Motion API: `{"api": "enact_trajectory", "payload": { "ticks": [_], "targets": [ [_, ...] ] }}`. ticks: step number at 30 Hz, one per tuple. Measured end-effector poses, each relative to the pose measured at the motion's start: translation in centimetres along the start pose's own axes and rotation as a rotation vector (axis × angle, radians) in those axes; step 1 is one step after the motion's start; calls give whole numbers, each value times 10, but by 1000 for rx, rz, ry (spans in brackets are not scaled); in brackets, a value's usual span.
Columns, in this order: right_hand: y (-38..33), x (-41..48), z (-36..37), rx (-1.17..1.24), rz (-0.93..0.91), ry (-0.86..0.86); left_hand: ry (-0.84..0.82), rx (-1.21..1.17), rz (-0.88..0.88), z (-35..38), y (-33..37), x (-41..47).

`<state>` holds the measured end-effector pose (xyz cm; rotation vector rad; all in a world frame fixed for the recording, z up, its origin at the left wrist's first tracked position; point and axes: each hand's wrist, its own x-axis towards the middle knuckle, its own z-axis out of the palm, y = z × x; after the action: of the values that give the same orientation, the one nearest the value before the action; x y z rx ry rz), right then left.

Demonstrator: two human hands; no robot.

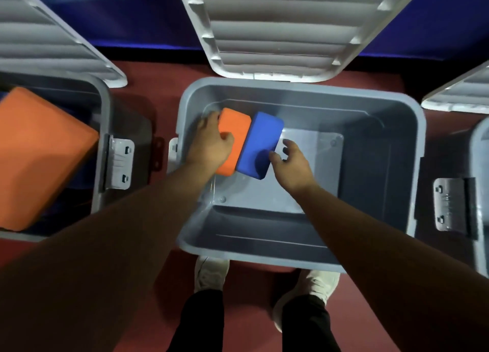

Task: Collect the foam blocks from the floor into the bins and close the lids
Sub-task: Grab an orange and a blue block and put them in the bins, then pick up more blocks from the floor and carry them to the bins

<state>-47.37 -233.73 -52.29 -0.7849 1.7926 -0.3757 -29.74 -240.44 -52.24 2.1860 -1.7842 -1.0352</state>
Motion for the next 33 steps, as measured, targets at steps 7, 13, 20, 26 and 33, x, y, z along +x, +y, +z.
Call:
{"api": "enact_trajectory", "payload": {
  "ticks": [7,13,20,26,33],
  "targets": [
    [-131,-116,-118,-175,-113,199,50,70,200,-171,103,-33],
    [-286,-310,-234,-281,-122,428,-16,65,479,-355,271,-129],
    [-363,-521,-313,-223,-166,770,-96,20,687,-483,419,-268],
    [-320,-657,-355,-159,-84,975,-135,15,954,-492,495,-374],
    [-170,-824,-344,-71,203,1219,-333,43,1231,-416,528,-545]
  ]
}}
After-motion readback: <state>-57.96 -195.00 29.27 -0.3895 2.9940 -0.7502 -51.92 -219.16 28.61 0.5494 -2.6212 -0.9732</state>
